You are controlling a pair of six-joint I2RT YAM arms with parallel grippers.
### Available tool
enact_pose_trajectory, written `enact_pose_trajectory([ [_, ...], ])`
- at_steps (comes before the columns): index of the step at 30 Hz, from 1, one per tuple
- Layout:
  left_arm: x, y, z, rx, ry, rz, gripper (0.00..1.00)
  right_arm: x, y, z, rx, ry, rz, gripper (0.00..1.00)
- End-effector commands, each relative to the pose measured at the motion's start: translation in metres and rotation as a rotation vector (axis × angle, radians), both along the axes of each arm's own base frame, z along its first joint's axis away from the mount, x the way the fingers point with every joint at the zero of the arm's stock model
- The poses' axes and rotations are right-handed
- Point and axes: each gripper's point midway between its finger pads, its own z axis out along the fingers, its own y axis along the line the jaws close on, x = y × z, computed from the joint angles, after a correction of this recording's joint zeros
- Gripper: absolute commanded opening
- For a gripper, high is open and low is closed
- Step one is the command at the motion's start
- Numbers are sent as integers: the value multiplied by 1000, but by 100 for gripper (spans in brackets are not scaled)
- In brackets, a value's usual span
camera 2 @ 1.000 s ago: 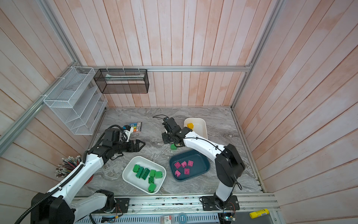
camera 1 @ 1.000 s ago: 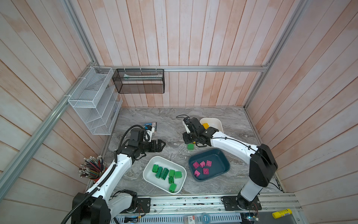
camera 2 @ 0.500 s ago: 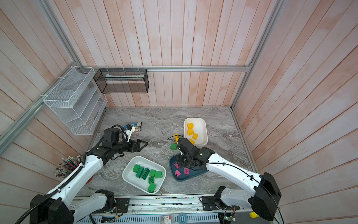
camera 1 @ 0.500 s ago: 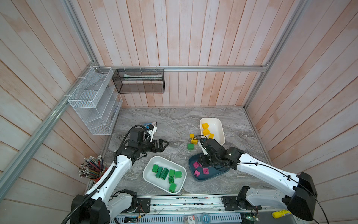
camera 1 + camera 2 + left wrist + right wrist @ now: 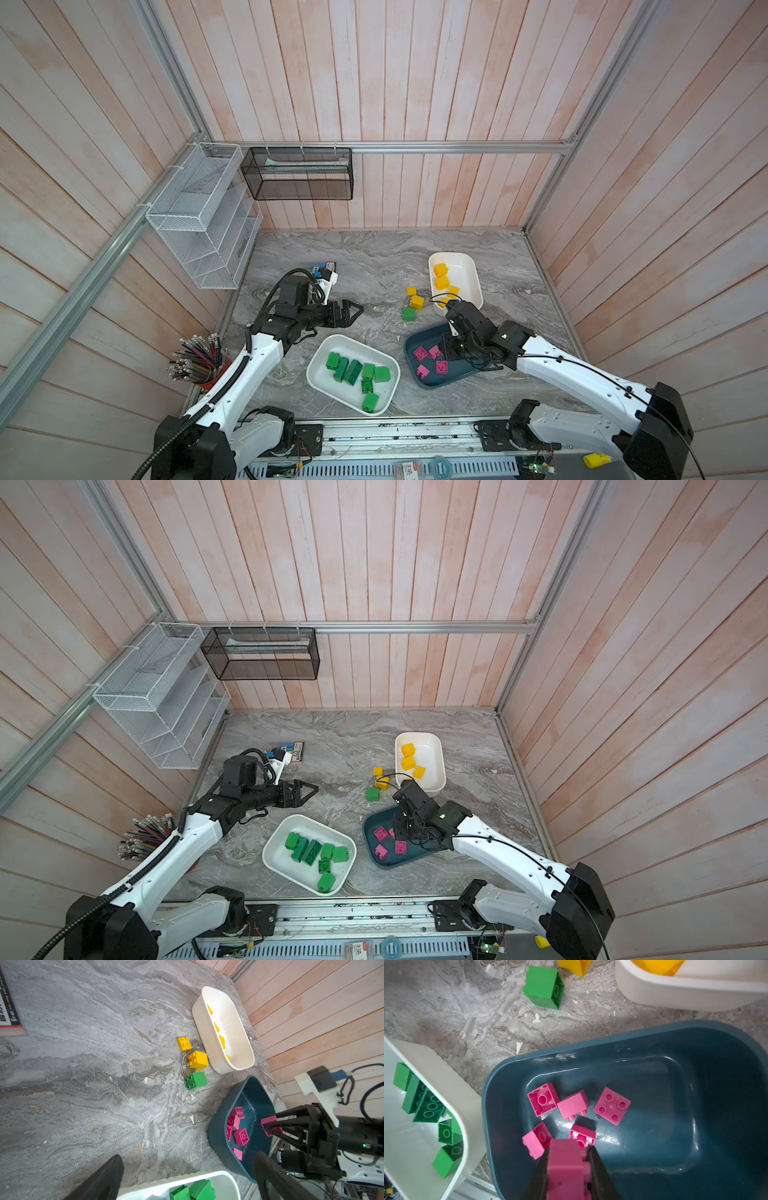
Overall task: Sort the legos into containers by color
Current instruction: 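Carry the pink brick with the right gripper into the teal tray and release, then move the right gripper back to the pile and grasp the last green brick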
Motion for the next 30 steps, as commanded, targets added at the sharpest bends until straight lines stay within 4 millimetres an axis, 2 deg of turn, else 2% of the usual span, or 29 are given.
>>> enact_pose_trajectory([
  [1,-1,-2,-5,1,2,-13,100,-6,-20,-23,-94,58,-38,24],
  [4,-1,-2,-6,8,4,-13,100,-4,-24,-33,-122,72,-36,31],
  [7,0,0,-7,16,4,-9,100,-3,-20,-37,-120,88,-15,43],
  [10,0,0,-7,19,4,-8,100,7,-14,-24,-114,47,4,58],
  [11,0,0,-7,19,4,-7,100,14,-11,-16,-104,19,5,59],
  [15,0,1,-5,22,-3,-4,100,45,23,20,12,-111,68,62],
  [19,-1,4,-3,37,-9,7,100,69,66,36,71,-149,209,65],
  [22,-2,7,-2,49,-16,17,100,81,88,31,47,-166,346,67],
  [26,-4,10,-3,61,-15,27,100,96,103,19,-41,-205,524,71],
  [30,-6,11,-4,66,-13,35,100,100,113,-2,-105,-205,702,71],
])
